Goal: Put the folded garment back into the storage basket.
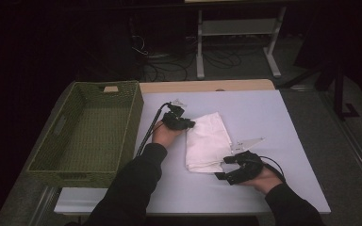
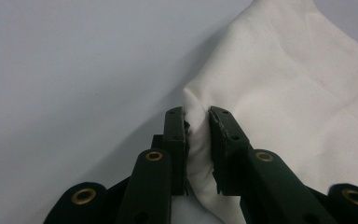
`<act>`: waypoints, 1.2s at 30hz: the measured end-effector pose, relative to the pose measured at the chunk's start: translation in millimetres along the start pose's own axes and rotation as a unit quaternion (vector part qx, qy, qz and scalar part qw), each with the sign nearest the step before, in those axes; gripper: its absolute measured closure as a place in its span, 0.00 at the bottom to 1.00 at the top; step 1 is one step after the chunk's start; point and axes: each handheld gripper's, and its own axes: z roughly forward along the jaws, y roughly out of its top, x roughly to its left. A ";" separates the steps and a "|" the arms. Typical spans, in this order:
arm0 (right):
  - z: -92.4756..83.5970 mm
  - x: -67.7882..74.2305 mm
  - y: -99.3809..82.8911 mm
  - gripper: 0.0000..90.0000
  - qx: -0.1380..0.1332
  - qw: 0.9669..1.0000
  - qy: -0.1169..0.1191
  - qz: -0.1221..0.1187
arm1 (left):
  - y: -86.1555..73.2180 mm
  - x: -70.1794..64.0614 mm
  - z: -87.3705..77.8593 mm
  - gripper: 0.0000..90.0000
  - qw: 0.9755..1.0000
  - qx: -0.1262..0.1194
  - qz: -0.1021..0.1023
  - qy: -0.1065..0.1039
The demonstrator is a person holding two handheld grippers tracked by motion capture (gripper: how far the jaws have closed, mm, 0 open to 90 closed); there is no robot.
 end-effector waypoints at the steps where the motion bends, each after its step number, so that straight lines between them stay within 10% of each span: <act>1: 0.6 -0.2 0.0 0.34 0.002 1.000 0.000 0.001 | 0.0 0.0 0.0 0.85 1.000 0.000 0.000 0.000; 36: 24.3 -3.4 2.3 0.69 0.046 0.996 -0.040 -0.058 | 1.9 -3.1 0.3 0.86 1.000 0.006 0.003 0.010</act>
